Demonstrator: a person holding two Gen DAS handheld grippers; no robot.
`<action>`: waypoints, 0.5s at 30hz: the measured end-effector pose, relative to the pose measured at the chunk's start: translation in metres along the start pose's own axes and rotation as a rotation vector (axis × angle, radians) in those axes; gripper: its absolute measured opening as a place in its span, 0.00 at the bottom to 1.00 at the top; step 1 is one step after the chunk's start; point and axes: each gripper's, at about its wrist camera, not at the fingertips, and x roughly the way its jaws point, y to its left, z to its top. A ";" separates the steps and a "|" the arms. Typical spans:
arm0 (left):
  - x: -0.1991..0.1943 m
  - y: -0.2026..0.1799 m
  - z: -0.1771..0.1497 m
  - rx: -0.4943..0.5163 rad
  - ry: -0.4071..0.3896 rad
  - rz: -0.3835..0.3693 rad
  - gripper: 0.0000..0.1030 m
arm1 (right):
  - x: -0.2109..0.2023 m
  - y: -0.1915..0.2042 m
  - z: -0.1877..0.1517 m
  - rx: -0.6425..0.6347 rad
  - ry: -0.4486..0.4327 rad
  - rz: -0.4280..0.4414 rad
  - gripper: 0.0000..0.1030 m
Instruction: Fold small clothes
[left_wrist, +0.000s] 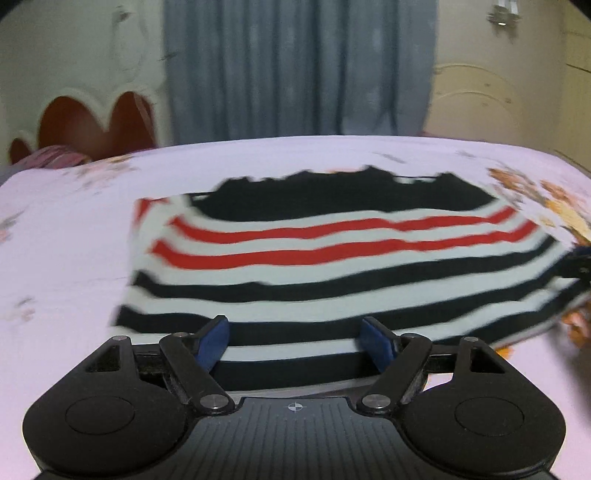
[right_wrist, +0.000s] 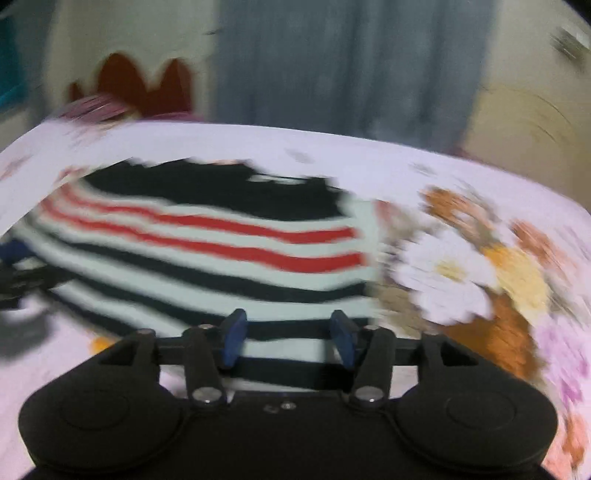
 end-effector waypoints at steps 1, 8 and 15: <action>0.001 0.006 0.000 -0.011 0.006 0.005 0.75 | 0.004 -0.007 0.000 0.019 0.026 -0.016 0.48; 0.006 0.019 -0.010 -0.027 0.023 0.020 0.75 | 0.012 -0.021 -0.020 0.063 0.143 0.018 0.20; -0.012 -0.001 0.002 -0.011 -0.024 0.010 0.75 | -0.018 -0.008 -0.008 0.012 0.030 -0.100 0.32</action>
